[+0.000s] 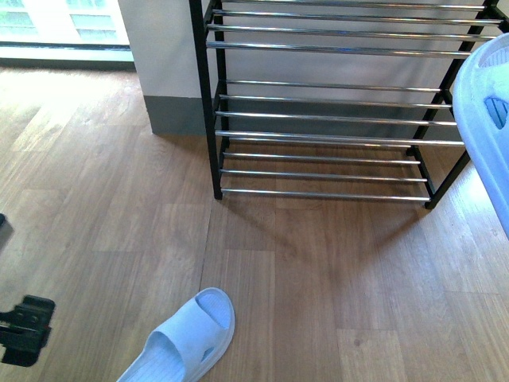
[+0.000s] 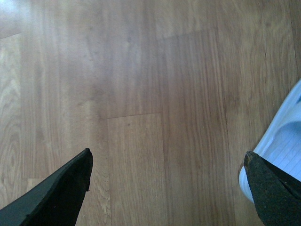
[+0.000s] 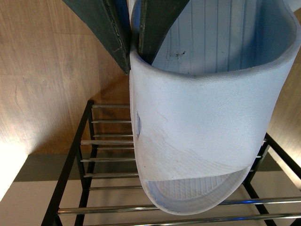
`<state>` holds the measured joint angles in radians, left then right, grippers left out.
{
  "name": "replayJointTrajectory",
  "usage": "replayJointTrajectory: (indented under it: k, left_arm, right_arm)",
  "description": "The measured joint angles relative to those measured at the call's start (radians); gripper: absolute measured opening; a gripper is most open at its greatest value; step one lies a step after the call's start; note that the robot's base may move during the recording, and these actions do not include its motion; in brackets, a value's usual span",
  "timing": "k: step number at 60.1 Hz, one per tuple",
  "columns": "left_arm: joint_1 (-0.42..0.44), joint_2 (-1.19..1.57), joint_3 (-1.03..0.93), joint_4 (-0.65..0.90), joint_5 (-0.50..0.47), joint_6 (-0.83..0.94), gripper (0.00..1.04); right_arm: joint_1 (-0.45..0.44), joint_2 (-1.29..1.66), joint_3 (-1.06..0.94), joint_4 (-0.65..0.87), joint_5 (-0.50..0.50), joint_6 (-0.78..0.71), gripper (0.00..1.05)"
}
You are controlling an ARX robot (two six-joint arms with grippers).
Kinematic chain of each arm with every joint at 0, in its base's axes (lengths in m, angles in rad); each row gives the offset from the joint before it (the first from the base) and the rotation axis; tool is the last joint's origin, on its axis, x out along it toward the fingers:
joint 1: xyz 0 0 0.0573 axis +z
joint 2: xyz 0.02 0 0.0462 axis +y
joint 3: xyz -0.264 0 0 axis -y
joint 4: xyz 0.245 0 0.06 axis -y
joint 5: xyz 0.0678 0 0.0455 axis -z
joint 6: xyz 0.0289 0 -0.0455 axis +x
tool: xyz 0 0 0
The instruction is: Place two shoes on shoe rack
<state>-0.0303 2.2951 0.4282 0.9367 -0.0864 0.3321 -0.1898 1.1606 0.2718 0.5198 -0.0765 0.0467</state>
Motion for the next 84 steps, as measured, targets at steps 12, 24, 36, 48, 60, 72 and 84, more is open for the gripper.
replayJointTrajectory:
  k: [12,24,36,48,60,72,84]
  left_arm:
    - [-0.067,0.224,0.163,-0.032,0.016,0.225,0.95]
    - [-0.113,0.369,0.339,-0.114,0.065,0.363,0.95]
    - [-0.191,0.428,0.434,-0.207,0.119,0.41,0.95]
    - [-0.246,0.477,0.509,-0.267,0.131,0.426,0.95]
    - [-0.283,0.505,0.591,-0.331,0.088,0.402,0.95]
    - [-0.322,0.522,0.658,-0.379,0.121,0.384,0.95]
    - [-0.324,0.552,0.707,-0.415,0.106,0.377,0.95]
  right_arm:
    - [0.0,0.0,0.0,0.0,0.001,0.0,0.02]
    - [0.0,0.0,0.0,0.0,0.001,0.0,0.02]
    - [0.0,0.0,0.0,0.0,0.001,0.0,0.02]
    - [0.0,0.0,0.0,0.0,0.001,0.0,0.02]
    - [0.0,0.0,0.0,0.0,0.001,0.0,0.02]
    - [0.0,0.0,0.0,0.0,0.002,0.0,0.02]
    - [0.0,0.0,0.0,0.0,0.001,0.0,0.02]
